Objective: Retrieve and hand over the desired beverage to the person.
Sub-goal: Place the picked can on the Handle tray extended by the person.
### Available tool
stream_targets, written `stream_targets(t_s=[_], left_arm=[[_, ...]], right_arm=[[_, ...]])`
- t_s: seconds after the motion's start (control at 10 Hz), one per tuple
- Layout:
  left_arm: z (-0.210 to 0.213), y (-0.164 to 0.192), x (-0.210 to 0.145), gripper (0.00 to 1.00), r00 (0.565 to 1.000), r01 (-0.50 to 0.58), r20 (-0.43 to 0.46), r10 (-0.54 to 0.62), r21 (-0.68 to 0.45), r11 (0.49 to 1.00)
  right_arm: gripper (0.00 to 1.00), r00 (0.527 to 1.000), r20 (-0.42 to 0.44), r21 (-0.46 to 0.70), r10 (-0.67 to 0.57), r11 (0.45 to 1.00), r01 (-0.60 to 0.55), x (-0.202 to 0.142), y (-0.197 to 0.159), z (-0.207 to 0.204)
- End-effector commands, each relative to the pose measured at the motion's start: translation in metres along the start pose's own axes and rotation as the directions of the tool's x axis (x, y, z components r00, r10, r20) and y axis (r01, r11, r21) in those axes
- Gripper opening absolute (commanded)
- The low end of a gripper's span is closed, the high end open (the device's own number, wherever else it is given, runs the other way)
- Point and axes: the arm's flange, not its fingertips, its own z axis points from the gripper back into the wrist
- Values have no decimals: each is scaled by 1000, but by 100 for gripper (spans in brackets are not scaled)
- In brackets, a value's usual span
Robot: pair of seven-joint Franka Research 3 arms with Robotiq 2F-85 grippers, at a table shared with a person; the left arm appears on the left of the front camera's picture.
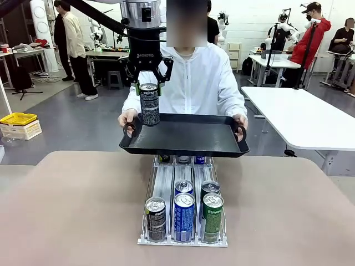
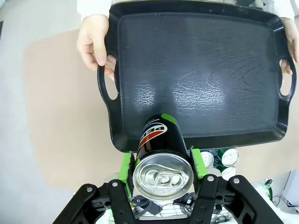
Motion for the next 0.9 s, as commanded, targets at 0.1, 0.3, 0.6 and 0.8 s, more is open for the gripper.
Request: stream_targets(t_s=[0.1, 0.3, 0.6, 0.8], left_arm=[[-8, 4, 16, 58, 999, 36, -18, -36, -14, 999], [-20, 8, 32, 58, 997, 65, -38, -66, -22, 998], [-45, 10, 47, 58, 993, 69, -91, -71, -27, 997], [-61, 6, 50, 58, 987, 79, -141, -81, -23, 997]], right_arm=[[100, 1000, 14, 32, 7, 999, -7, 1, -1, -1], [100, 1000, 14, 32, 7, 999, -7, 1, -1, -1], [100, 1000, 14, 32, 7, 999, -7, 1, -1, -1], [100, 1000, 14, 32, 7, 999, -7, 1, -1, -1]])
